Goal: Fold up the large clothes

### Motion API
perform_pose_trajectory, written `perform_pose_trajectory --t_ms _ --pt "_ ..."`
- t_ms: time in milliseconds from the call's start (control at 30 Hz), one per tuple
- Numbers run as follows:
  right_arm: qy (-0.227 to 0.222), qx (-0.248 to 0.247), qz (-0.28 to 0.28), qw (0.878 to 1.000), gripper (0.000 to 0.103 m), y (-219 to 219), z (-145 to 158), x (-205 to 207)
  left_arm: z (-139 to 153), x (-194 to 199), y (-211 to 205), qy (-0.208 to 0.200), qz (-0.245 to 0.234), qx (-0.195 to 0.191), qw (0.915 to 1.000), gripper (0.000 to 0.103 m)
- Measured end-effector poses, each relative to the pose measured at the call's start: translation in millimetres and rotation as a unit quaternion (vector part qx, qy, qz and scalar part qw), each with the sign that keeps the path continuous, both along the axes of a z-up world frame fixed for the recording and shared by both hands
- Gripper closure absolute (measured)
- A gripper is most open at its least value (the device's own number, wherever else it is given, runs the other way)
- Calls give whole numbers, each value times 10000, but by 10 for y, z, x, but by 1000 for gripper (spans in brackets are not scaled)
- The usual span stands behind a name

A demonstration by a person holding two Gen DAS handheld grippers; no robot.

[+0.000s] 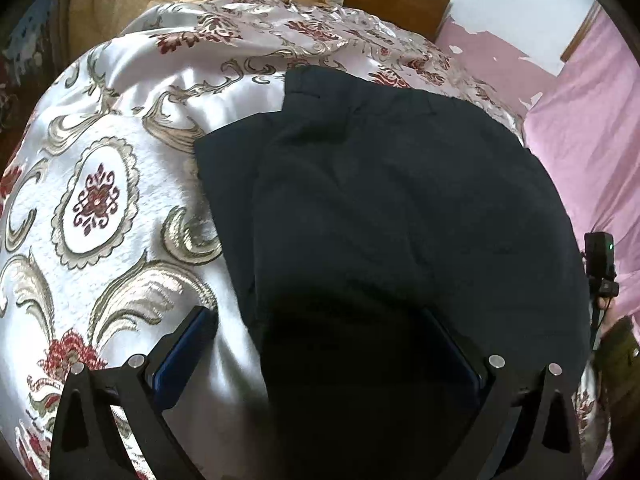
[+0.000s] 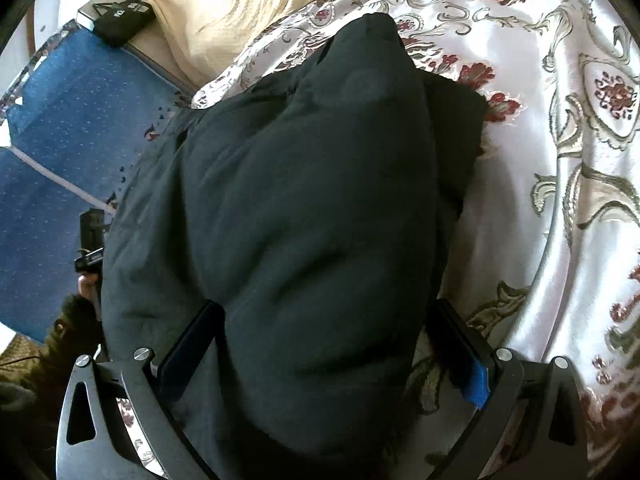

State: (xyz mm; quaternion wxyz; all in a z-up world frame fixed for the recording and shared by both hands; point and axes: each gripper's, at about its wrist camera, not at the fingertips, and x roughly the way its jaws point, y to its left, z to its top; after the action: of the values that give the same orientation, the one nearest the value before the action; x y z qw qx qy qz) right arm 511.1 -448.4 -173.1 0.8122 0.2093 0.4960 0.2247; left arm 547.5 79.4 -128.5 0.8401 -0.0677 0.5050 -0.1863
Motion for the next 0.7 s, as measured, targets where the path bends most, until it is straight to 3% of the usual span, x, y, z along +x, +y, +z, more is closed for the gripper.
perform_pose_trajectory --t_ms 633,700 --pt "88 321 -116 9994 1 215 -13 23 -131 166 -77 480 -279 -516 9971 0" --pt "124 249 -168 9995 2 230 -4 14 -120 154 -91 495 -278 -576 9967 12"
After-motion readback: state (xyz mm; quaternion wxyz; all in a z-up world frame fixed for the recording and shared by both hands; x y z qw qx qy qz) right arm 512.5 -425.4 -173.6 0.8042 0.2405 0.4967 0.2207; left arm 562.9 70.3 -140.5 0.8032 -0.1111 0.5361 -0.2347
